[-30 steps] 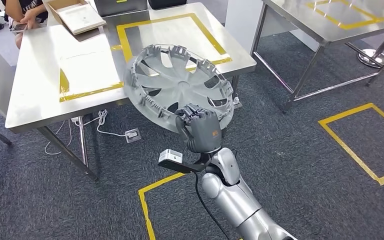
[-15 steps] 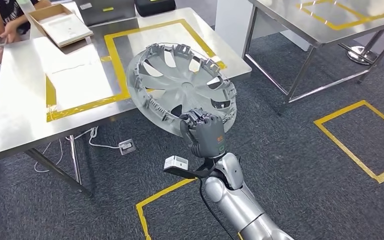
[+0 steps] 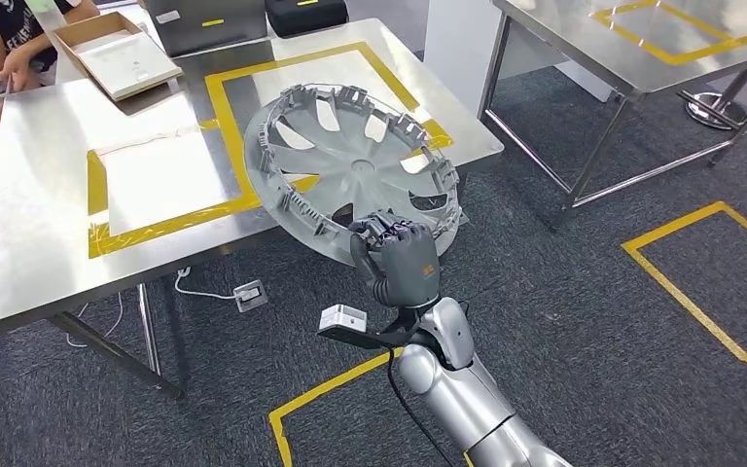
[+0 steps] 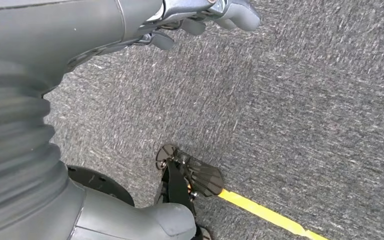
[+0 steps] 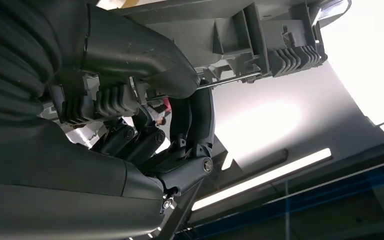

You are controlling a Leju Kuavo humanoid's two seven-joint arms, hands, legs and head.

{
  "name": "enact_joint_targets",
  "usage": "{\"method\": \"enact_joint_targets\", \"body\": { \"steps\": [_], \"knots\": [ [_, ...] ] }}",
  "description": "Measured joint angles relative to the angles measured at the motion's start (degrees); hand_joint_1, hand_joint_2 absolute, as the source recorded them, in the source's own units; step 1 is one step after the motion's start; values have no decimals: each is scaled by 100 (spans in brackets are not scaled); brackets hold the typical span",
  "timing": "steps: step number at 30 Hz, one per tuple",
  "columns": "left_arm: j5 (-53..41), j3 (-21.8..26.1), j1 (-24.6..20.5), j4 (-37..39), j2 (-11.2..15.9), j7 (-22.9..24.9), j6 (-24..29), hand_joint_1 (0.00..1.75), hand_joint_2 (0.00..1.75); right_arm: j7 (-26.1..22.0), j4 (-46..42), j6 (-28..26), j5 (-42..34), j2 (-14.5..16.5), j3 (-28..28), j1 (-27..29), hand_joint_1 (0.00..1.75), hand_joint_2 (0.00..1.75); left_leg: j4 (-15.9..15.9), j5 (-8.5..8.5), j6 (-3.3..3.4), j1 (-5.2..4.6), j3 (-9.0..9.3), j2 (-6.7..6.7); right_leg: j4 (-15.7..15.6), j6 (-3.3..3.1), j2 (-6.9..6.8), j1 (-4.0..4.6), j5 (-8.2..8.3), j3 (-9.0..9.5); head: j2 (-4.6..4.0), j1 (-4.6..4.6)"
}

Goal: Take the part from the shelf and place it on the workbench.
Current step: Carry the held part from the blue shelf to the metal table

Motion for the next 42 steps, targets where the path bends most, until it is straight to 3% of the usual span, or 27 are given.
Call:
{"method": "enact_joint_targets", "body": {
  "steps": [3, 7, 8, 9, 11, 13, 15, 18, 20, 22, 23, 24, 26, 27, 29, 31, 33, 35, 37, 38, 39, 40, 42],
  "knots": [
    [1, -1, -2, 1, -3, -13, -2, 0, 175, -8, -66, -9, 21, -16, -2, 17, 175, 175, 267, -54, -90, 13, -88, 2, -16, -112, 28, -16, -5, 110, 0, -9],
    [26, -2, -5, 3, -11, -16, -1, 0, 175, -54, -146, 1, 78, -17, -2, 8, 175, 175, 1519, -493, -141, 25, -900, 1, -21, -193, 57, -2, -138, 261, 0, -19],
    [32, -2, 2, 5, -13, -14, 0, 0, 175, -60, -150, 11, 87, -17, -2, 8, 175, 175, 1599, -527, -128, 23, -1019, 1, -21, -196, 67, 7, -181, 314, 0, -19],
    [33, -2, 7, 8, -13, -12, 1, 0, 175, -62, -151, 21, 93, -17, -2, 8, 175, 175, 1482, -435, -104, 20, -1042, 0, -21, -197, 76, 17, -227, 377, 0, -20],
    [30, -2, 12, 9, -13, -11, 7, 0, 175, -63, -152, 27, 96, -17, -2, 7, 175, 175, 781, 90, -10, -10, -860, -3, -24, -192, 83, 33, -324, 504, 0, -19],
    [25, -2, 11, 8, -11, -45, 29, 0, 175, -75, -154, 22, 106, -18, -2, 1, 175, 175, 204, 391, 82, -63, -683, -15, -29, -152, 94, 44, -413, 591, 0, -19],
    [25, -2, 14, 5, -11, -99, 53, 0, 175, -90, -156, 15, 120, -19, -2, 5, 175, 175, 41, 386, 144, -89, -615, -25, -11, -82, 108, 50, -421, 643, 0, -18],
    [27, -1, 14, 1, -17, -143, 59, 0, 175, -95, -158, 16, 136, -26, -2, 19, 175, 175, -79, 455, 231, -47, -405, -23, 185, 6, 99, 51, -457, 630, 0, -2],
    [30, -2, -5, 0, -20, -150, 57, 0, 175, -101, -158, 15, 148, -36, -2, -2, 175, 175, -106, 418, 264, -25, -313, -20, 704, 69, 85, 29, -686, 337, 0, 9],
    [33, -3, -13, 1, -22, -145, 54, 0, 175, -106, -156, 13, 151, -45, -2, -14, 175, 175, -102, 352, 269, -18, -275, -22, 1320, 135, 77, 1, -949, -111, 0, 13],
    [36, -3, -7, 1, -24, -139, 48, 0, 175, -102, -152, 13, 149, -51, -2, -12, 175, 175, -97, 311, 259, -13, -242, -25, 1442, 159, 72, -14, -961, -259, 0, 13],
    [35, -3, 0, 2, -26, -133, 34, 0, 175, -98, -145, 14, 145, -60, -2, -11, 175, 175, -89, 264, 244, -4, -197, -29, 1363, 181, 66, -29, -844, -312, 0, 13],
    [23, -3, 8, 5, -29, -120, 2, 0, 175, -96, -130, 10, 140, -84, -2, -13, 175, 175, -62, 152, 193, 18, -89, -37, 696, 206, 49, -56, -312, -171, 0, 15],
    [14, -3, 5, 7, -28, -116, -10, 0, 175, -101, -119, 7, 140, -97, -2, -16, 175, 175, -40, 96, 157, 23, -43, -37, 353, 204, 38, -53, -129, -77, 0, 13],
    [-1, -3, -4, 8, -25, -111, -20, 0, 175, -110, -105, -1, 144, -113, -1, -21, 175, 175, -20, 11, 76, 15, -11, -30, 11, 129, 20, -35, -7, 34, -1, 8],
    [-3, -3, -9, 8, -24, -113, -35, 0, 175, -104, -98, -4, 144, -121, -1, -24, 175, 175, 15, -6, 1, 5, 9, -27, 9, 12, 21, -24, -40, 75, -1, 8],
    [-3, -4, -12, 9, -27, -122, -49, 0, 175, -98, -98, -3, 157, -129, -2, -25, 175, 175, 275, 37, -62, 9, -95, -23, -21, -67, 28, -39, -41, 152, -1, 1],
    [-2, -7, -20, 9, -31, -135, -52, 0, 175, -102, -102, -2, 205, -131, -1, -35, 175, 175, 885, -32, -115, 20, -485, -17, -50, -126, 30, -49, -99, 251, -1, -14],
    [1, -8, -17, 12, -33, -142, -54, 0, 175, -101, -104, 4, 272, -131, 3, -43, 175, 175, 1523, -312, -142, 24, -957, -17, -55, -156, 39, -44, -185, 347, 0, -21],
    [3, -8, -11, 14, -34, -142, -58, 0, 175, -95, -104, 9, 309, -132, 4, -43, 175, 175, 1677, -426, -139, 23, -1123, -17, -55, -162, 46, -38, -235, 405, 0, -22],
    [4, -8, -5, 17, -34, -140, -65, 0, 175, -87, -103, 13, 351, -132, 6, -45, 175, 175, 1657, -438, -121, 22, -1202, -18, -55, -165, 53, -31, -285, 469, 0, -23],
    [6, -7, -2, 19, -35, -138, -74, 0, 175, -79, -103, 16, 396, -132, 9, -55, 175, 175, 1450, -314, -90, 17, -1190, -18, -55, -164, 57, -24, -340, 543, 0, -22],
    [1, -8, -2, 21, -33, -129, -97, 0, 175, -58, -91, 25, 497, -132, 36, -114, 175, 175, 686, 249, 10, -17, -998, -17, -57, -150, 61, -8, -451, 680, 0, -23]
  ]
}}
